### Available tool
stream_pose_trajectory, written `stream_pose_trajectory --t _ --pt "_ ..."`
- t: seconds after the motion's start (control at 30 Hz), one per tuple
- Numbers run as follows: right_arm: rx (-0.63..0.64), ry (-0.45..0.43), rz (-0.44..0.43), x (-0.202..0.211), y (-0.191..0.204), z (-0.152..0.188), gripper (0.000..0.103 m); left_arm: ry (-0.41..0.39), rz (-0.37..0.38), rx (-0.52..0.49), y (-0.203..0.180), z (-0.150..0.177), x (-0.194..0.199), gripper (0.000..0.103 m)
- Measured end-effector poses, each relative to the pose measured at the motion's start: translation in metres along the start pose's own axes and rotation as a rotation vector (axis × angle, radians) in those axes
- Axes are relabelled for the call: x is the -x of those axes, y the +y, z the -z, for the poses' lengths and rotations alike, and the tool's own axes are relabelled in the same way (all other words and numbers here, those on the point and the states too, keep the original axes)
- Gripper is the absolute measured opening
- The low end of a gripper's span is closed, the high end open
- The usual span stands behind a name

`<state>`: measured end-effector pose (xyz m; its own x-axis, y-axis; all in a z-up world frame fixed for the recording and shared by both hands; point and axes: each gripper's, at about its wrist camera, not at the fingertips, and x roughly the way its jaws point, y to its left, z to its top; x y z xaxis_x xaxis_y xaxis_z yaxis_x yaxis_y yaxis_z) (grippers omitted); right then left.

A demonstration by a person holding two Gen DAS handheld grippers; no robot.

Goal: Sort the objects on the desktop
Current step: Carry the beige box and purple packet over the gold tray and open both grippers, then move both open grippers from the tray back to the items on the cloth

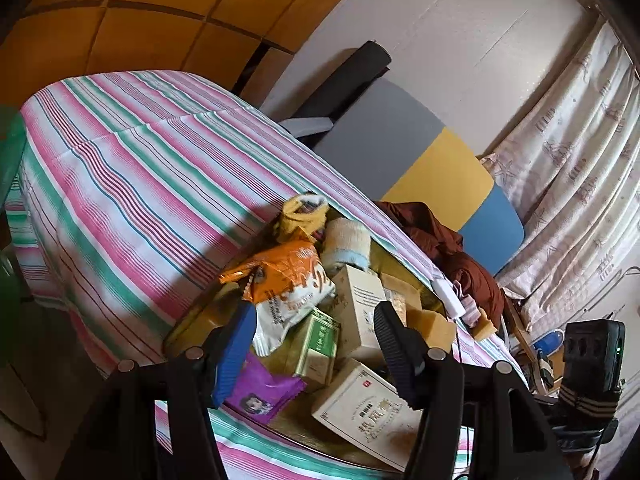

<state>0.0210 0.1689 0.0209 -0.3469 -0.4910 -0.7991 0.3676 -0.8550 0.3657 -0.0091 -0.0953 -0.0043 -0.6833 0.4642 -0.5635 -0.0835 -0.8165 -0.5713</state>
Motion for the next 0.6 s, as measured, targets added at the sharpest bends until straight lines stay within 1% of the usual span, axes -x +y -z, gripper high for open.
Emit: stream_pose_trajectory --t 0.07,0.1,0.13,0.2,0.33,0.37,0.47,0.5,0.57,0.6 --pt "0.025 0.015 -0.004 -0.008 0.006 0.002 0.04 0.003 -0.002 -0.013 -0.003 0.002 -0.001 0.062" --pt "0.038 0.015 0.006 -0.011 0.008 0.001 0.04 0.008 -0.003 -0.019 -0.005 0.003 -0.002 0.062" --pt "0.073 0.017 0.036 -0.017 0.014 0.001 0.038 0.012 -0.006 -0.021 -0.006 0.003 -0.003 0.062" --pt "0.135 0.016 0.102 -0.026 0.022 0.0 0.037 0.021 -0.009 -0.019 -0.008 0.004 -0.003 0.062" --pt "0.175 -0.06 0.223 -0.02 0.027 -0.008 0.039 0.017 -0.013 -0.025 -0.009 0.005 0.0 0.062" --pt "0.173 -0.072 0.23 -0.015 0.026 -0.01 0.039 0.016 -0.011 -0.026 -0.01 0.005 0.001 0.062" --pt "0.117 -0.101 0.186 0.004 0.012 -0.01 0.042 0.021 -0.011 -0.025 -0.011 0.005 0.0 0.062" --pt "0.098 -0.107 0.191 0.011 0.005 -0.009 0.043 0.025 -0.007 -0.025 -0.012 0.005 -0.001 0.062" --pt "0.049 -0.127 0.198 0.023 -0.012 -0.005 0.053 0.036 -0.002 -0.032 -0.015 0.006 -0.005 0.062" --pt "0.023 -0.128 0.195 0.028 -0.019 -0.003 0.053 0.042 -0.003 -0.039 -0.018 0.007 -0.007 0.062"
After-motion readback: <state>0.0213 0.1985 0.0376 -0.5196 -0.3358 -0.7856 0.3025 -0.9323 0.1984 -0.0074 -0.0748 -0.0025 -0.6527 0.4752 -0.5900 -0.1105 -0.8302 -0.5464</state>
